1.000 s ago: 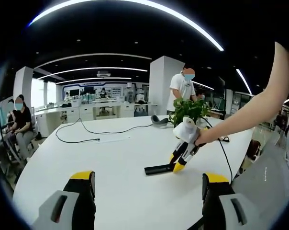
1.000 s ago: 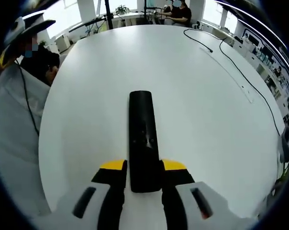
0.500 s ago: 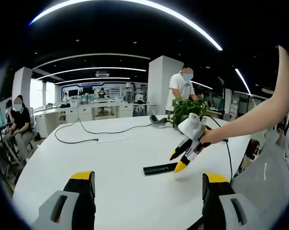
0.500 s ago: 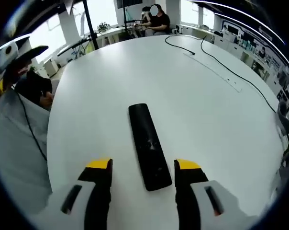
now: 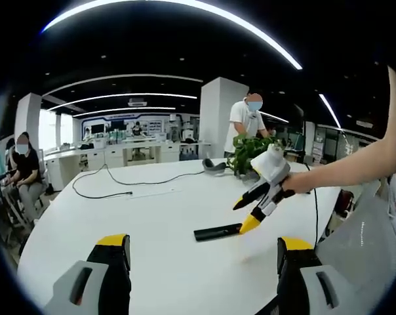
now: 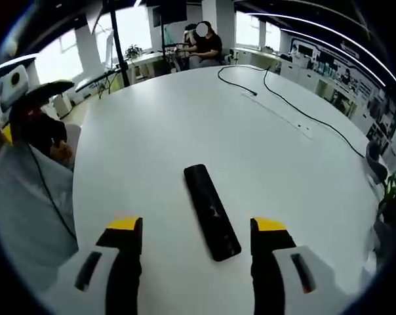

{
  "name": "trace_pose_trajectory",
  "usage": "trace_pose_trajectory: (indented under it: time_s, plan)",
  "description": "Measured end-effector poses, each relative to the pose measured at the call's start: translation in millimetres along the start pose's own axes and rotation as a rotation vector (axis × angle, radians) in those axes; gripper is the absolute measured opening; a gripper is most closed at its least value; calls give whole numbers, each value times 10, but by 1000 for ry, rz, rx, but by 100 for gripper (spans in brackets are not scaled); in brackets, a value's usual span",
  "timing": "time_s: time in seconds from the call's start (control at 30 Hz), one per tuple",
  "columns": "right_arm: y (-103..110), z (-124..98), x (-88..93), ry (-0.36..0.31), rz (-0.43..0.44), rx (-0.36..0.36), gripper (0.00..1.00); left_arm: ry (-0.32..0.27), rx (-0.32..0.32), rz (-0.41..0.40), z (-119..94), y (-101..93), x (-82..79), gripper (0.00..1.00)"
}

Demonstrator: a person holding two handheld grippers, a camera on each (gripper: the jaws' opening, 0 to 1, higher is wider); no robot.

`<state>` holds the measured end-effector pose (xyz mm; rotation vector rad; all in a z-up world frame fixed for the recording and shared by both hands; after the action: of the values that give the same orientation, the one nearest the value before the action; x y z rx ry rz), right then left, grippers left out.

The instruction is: Press the specified remote control buttons in sequence, fully releasing each button before pressing the next.

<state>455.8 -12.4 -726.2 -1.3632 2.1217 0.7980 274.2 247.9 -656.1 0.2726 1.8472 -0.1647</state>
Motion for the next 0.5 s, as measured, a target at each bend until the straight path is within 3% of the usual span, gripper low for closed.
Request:
trace_pose_trajectory:
  time_s: [0.5]
  plan:
    - [272, -336, -69, -144, 35, 89, 78, -8, 25, 13, -18, -36, 0, 96]
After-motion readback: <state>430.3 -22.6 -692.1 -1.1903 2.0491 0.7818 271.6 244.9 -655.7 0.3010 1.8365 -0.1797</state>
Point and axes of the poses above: the point that each gripper's makers call its tool centre point, and the gripper's own axes: z roughly forward along the fingers, y roughly to its left, x roughly out of its underside, the point moved 10 cm from there along -z, roughly backward along the fingers, and after that the axes turned 13 degrees about -x, right-handed, at the moved point
